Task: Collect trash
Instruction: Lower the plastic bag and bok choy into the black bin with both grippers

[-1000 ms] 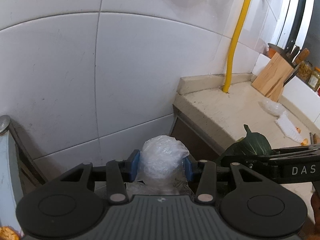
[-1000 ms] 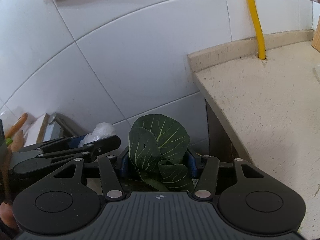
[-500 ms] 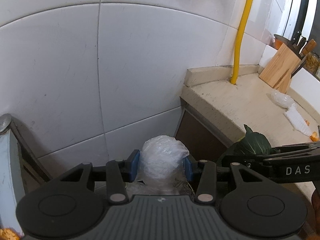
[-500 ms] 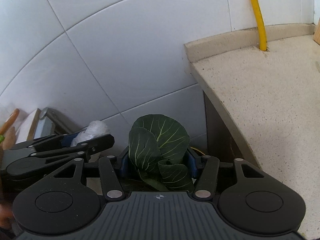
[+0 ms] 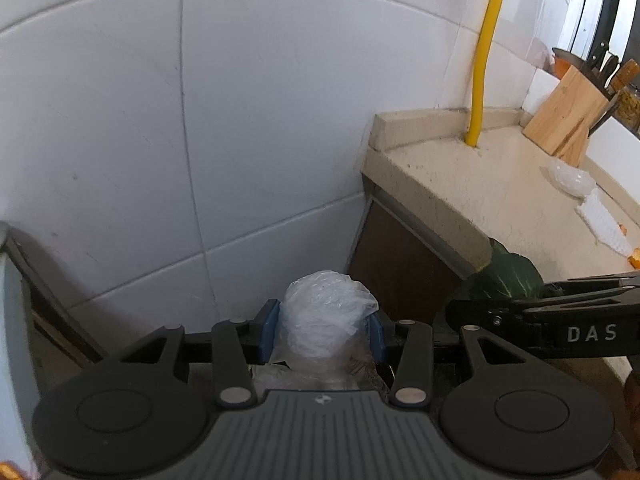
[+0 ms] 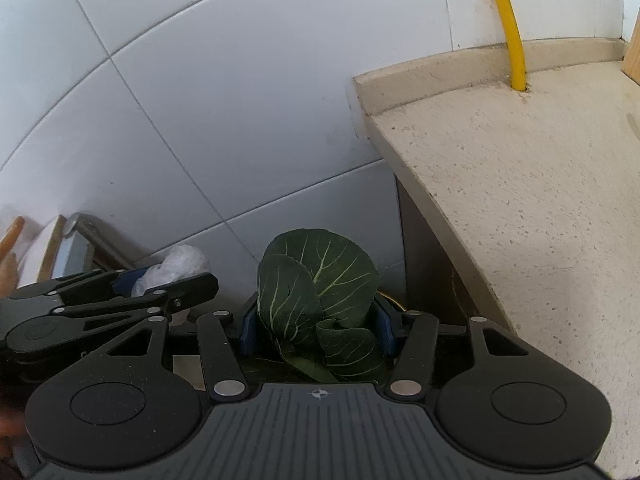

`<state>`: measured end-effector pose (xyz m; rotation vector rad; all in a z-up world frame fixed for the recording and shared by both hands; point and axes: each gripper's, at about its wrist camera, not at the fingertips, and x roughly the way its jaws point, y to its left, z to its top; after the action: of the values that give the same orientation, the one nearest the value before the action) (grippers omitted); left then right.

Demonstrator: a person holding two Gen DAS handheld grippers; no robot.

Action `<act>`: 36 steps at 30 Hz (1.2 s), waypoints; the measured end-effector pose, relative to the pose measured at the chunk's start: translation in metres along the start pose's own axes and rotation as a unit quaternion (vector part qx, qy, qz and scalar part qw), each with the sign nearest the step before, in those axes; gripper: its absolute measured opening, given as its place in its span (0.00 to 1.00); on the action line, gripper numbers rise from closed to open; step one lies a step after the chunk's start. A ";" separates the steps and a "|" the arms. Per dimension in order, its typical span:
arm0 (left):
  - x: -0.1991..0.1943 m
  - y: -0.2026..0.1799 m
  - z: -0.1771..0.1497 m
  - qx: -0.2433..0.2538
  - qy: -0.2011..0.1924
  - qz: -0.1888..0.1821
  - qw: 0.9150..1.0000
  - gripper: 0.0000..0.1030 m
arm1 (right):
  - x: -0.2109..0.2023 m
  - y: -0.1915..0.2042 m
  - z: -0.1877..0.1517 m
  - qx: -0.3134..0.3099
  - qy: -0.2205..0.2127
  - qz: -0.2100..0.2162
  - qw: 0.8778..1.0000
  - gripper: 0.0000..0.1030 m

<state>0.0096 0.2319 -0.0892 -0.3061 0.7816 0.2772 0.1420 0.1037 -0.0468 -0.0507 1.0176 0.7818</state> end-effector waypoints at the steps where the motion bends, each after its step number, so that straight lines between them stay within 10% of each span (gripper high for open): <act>1: 0.002 -0.001 0.000 0.000 0.001 0.003 1.000 0.38 | 0.002 0.000 0.000 -0.001 0.001 -0.002 1.000 0.60; 36: 0.032 0.005 0.013 -0.027 0.029 0.042 0.998 0.53 | 0.049 -0.018 0.004 0.019 0.021 -0.029 0.999 0.66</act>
<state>0.0385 0.2457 -0.1045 -0.3335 0.8457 0.3708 0.1704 0.1197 -0.0885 -0.0640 1.0655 0.7118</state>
